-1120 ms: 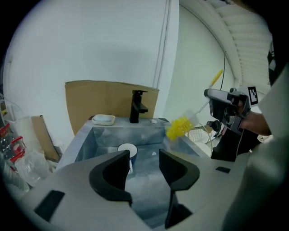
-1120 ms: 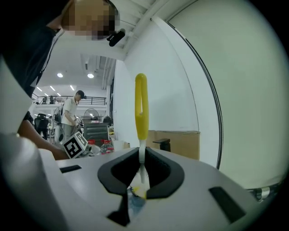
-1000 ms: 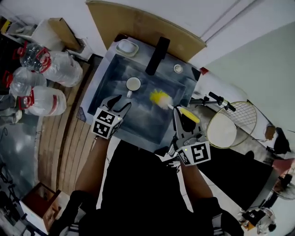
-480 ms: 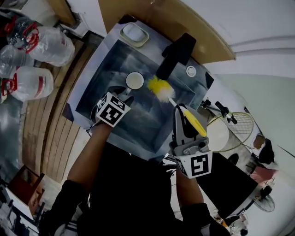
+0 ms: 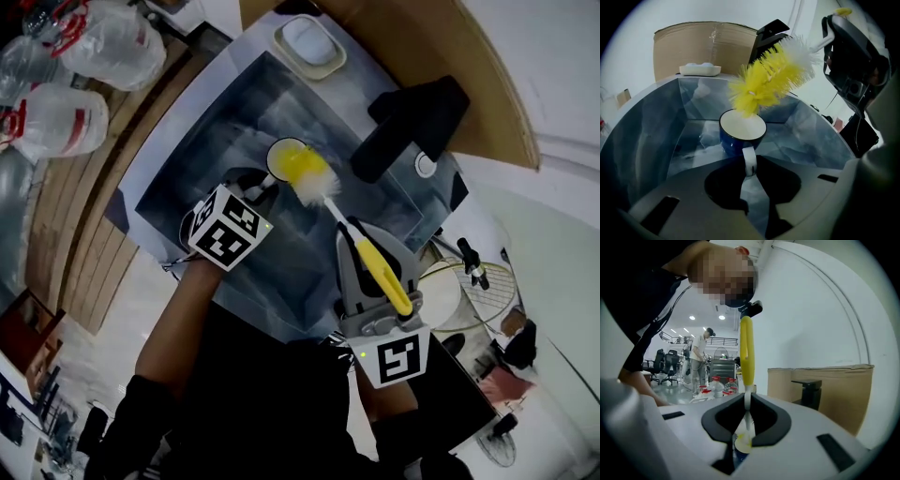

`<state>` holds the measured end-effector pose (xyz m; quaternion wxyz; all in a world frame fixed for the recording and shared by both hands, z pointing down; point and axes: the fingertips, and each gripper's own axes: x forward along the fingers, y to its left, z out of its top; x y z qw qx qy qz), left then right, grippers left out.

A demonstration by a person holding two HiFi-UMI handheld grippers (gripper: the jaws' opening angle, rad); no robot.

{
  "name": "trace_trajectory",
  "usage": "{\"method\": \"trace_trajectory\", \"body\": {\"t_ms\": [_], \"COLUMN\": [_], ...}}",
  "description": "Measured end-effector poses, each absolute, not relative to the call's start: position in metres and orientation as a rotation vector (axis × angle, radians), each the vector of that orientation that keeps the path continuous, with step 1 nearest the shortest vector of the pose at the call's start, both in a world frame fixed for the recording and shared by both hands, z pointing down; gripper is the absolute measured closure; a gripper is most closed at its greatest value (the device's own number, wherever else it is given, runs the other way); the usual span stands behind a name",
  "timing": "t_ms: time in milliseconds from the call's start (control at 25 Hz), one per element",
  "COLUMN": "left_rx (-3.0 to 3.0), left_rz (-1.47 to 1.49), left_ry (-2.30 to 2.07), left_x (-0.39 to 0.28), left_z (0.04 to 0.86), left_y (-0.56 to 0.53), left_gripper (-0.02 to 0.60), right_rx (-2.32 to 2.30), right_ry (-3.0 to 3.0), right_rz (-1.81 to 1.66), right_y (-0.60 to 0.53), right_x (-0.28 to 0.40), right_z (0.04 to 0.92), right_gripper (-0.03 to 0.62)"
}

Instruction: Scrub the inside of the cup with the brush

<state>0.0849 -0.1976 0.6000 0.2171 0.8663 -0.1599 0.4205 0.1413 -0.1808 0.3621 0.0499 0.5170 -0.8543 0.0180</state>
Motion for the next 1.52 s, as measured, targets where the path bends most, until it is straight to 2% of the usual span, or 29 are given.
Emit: {"method": "trace_trajectory", "body": {"t_ms": [320,600,800,1080,1320,1520], "left_rx": [2.394,2.375,2.372,2.351,2.350,2.322], "left_rz": [1.135,1.139,1.122,1.120,1.105,1.041], "left_ry": [-0.446,-0.370,-0.374,-0.371,-0.367,-0.388], "left_x": [0.085,0.096,0.098,0.093,0.095,0.092], "left_z": [0.602,0.614,0.612,0.611,0.610,0.608], "left_y": [-0.198,-0.183,-0.184,-0.186,-0.185,-0.192], "left_gripper": [0.500,0.512,0.512,0.514,0.514,0.514], "right_rx": [1.332,1.186,1.203,1.316,1.298,1.297], "right_ry": [-2.642,-2.545,-2.562,-2.649,-2.564,-2.547], "right_rz": [0.119,0.368,0.324,-0.006,0.088,0.079], "right_y": [-0.204,-0.218,-0.224,-0.218,-0.232,-0.235], "right_x": [0.113,0.104,0.108,0.102,0.100,0.095], "right_z": [0.405,0.475,0.464,0.395,0.456,0.448], "right_gripper": [0.553,0.551,0.551,0.553,0.553,0.553]}}
